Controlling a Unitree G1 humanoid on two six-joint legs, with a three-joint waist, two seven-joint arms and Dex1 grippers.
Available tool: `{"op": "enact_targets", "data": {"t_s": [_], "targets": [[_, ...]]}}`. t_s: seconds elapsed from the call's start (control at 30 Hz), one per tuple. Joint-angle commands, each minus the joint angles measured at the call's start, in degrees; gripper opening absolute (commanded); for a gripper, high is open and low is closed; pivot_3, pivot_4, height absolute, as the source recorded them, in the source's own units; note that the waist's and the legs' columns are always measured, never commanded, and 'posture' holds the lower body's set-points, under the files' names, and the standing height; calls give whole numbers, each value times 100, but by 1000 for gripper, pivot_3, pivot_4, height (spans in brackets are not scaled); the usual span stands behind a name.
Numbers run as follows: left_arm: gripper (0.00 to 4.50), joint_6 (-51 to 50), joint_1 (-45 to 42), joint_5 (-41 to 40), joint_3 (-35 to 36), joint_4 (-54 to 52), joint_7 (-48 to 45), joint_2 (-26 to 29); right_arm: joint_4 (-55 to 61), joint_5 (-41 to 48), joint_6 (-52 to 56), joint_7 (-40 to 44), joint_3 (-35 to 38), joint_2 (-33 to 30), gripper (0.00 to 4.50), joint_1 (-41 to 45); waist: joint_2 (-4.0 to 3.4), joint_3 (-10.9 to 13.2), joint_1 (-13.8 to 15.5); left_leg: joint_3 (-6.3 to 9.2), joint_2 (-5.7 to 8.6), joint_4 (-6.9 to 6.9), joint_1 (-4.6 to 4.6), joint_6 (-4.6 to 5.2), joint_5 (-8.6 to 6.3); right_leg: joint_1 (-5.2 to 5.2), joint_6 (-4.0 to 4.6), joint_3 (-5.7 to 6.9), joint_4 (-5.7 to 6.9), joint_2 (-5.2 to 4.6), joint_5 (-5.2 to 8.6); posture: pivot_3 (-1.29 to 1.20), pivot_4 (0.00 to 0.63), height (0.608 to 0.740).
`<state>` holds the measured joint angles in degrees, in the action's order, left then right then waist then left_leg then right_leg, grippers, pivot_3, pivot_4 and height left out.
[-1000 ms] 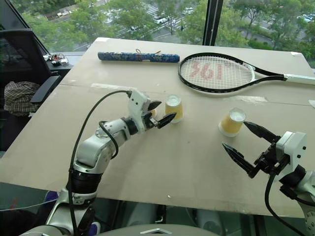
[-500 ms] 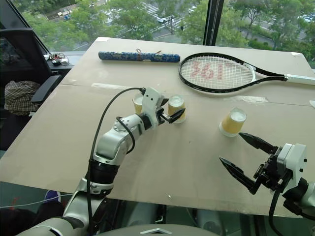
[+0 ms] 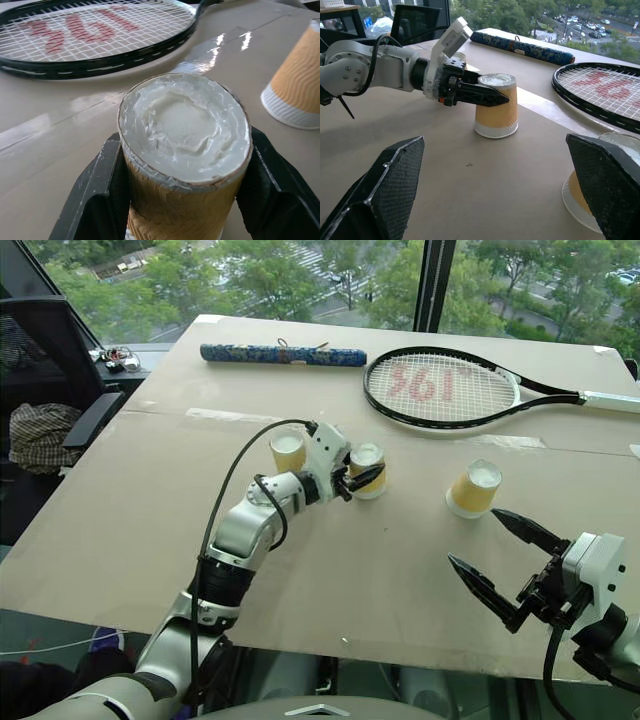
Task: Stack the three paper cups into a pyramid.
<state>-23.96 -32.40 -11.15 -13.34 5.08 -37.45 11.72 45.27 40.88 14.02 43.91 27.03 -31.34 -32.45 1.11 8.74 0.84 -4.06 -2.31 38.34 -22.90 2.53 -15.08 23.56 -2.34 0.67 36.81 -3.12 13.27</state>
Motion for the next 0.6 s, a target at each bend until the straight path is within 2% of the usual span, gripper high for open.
{"op": "enact_targets", "data": {"t_s": [0.03, 0.37, 0.6], "targets": [[2137, 365, -280, -135, -120, 106, -611, -16, 127, -209, -280, -88, -25, 195, 4500, -158, 0, 0, 13, 0, 0, 0, 0, 0, 0, 0, 0, 0, 0, 0, 0, 0, 150, 740], [2137, 902, -1048, -13, -264, 1521, -1315, -728, -192, -800, -1006, -36, 27, 831, 4500, -999, 0, 0, 1, 1, 3, 2, -2, 1, -1, 0, 0, 2, -2, 0, 2, 0, 150, 740], [2137, 1528, -1416, 357, -395, 2378, -1257, -1120, -589, -1034, -1418, -9, 142, 875, 4500, -1091, 2, 2, -5, 1, 3, 1, -2, 2, -1, 2, 5, 1, -2, 0, 5, 0, 150, 740]]}}
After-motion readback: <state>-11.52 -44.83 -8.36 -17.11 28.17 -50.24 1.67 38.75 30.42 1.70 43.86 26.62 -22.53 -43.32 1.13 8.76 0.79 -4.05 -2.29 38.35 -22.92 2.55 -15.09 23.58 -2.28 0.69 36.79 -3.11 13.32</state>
